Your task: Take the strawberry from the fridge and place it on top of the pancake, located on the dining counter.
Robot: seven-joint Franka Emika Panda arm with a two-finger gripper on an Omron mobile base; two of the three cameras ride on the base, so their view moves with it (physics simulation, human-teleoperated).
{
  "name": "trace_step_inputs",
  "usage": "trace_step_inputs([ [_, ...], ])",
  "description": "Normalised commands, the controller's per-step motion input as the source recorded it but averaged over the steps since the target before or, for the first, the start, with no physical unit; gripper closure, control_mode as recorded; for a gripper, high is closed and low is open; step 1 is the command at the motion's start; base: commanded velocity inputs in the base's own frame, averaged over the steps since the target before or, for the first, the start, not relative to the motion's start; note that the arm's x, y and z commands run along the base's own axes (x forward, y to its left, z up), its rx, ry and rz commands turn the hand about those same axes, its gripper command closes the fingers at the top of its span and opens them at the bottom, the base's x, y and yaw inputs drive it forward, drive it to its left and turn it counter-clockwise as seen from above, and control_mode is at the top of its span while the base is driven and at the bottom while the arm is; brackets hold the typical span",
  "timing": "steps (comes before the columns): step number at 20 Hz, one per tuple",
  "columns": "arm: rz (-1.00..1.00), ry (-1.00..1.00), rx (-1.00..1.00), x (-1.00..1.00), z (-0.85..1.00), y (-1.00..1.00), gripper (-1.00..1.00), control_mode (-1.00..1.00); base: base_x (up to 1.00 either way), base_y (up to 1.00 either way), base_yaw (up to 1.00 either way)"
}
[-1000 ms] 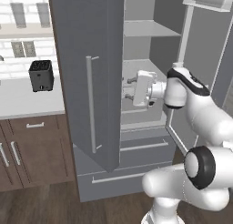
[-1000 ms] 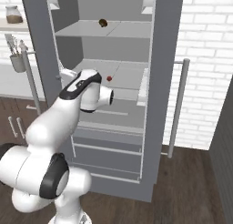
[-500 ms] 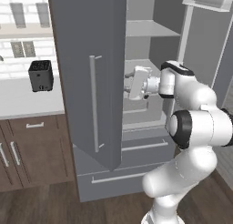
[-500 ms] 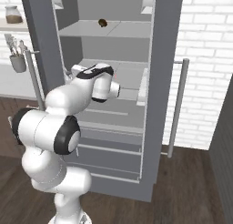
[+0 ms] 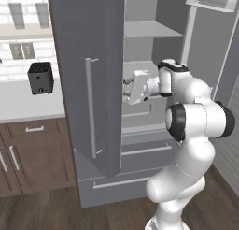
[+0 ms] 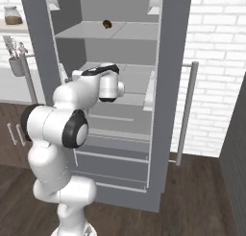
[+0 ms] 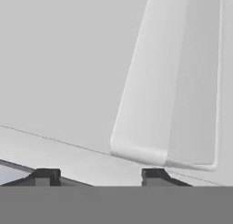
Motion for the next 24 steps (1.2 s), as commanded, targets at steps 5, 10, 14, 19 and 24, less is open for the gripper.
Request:
trace_step_inputs([
  [5,0.21,-0.02,-0.01,-0.01,-0.18,1.00,-1.00,-1.00,0.00,0.00,0.00],
  [10,0.17,0.00,0.00,0.05,-0.03,1.00,-1.00,-1.00,0.00,0.00,0.00],
  [14,0.14,0.00,0.00,0.23,0.00,1.00,-1.00,-1.00,0.00,0.00,0.00],
  [19,0.13,0.00,0.00,0.30,0.00,1.00,-1.00,-1.00,0.00,0.00,0.00],
  [24,0.12,0.00,0.00,0.25,0.00,0.97,-1.00,-1.00,0.00,0.00,0.00],
])
